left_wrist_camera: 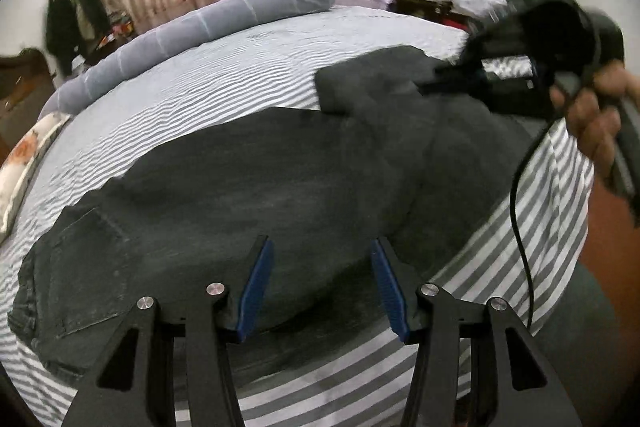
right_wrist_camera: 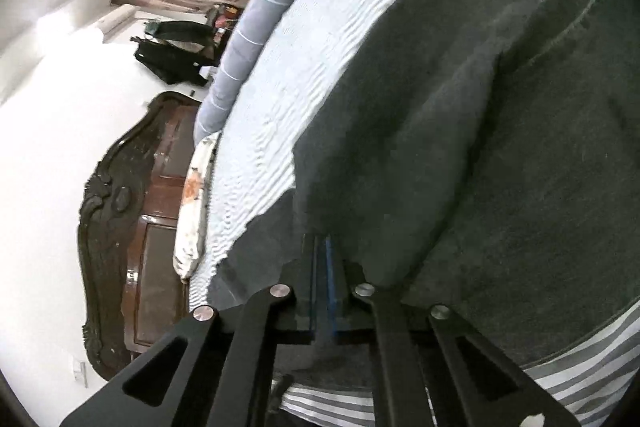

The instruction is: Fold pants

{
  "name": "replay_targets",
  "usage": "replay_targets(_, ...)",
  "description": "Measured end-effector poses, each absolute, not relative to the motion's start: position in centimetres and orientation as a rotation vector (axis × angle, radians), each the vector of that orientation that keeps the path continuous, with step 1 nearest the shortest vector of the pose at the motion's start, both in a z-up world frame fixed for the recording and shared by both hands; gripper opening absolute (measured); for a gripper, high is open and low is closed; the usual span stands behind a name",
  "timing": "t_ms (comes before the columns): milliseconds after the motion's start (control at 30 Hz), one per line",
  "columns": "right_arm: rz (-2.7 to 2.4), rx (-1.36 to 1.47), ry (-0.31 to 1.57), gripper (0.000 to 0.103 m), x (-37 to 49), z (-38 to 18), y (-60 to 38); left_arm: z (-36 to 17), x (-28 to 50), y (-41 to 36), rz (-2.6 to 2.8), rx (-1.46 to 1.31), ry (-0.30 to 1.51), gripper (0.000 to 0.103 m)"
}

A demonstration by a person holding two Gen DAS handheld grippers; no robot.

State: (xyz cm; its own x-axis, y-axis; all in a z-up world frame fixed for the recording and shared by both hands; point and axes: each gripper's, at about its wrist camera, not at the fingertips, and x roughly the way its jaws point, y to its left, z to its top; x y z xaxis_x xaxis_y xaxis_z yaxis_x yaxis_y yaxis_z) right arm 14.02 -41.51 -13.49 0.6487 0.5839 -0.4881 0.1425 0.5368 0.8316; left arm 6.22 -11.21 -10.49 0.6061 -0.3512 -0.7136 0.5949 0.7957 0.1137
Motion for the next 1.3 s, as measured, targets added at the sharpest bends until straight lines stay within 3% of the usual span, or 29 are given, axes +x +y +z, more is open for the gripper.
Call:
replay_targets(167,0.278,0.894,0.901,0.011,13.3,-13.8,-40.6,-12.0,5.7,-12.3,-0.551,0.398,0.747,0.052)
replay_targets(333,0.330,0.924,1.000,0.030,11.3,-17.1,-38.3,-12.7,6.3,-10.5,-0.577,0.291,0.837,0.052)
replay_targets(400,0.354,0.933,1.000,0.030,11.2,-18.1,-37.4,-12.9,6.7,-9.7,-0.582,0.232,0.874,0.052)
replay_targets(533,0.392,0.991,0.989,0.030,12.3,-19.7,-36.1,-12.9,7.3,-8.7,-0.590,0.121,0.917,0.052)
replay_targets(633,0.419,1.052,0.949,0.009,13.0,-19.6,-36.2,-12.7,7.1,-8.7,-0.590,0.134,0.901,0.052)
replay_targets(1033,0.436,1.055,0.922,0.007,12.8,-15.0,-36.1,-11.2,5.7,-11.1,-0.485,0.298,0.695,0.054)
replay_targets(1300,0.449,1.110,0.935,0.007,13.1,-14.9,-36.6,-13.2,7.7,-13.1,-0.461,0.358,0.685,0.054)
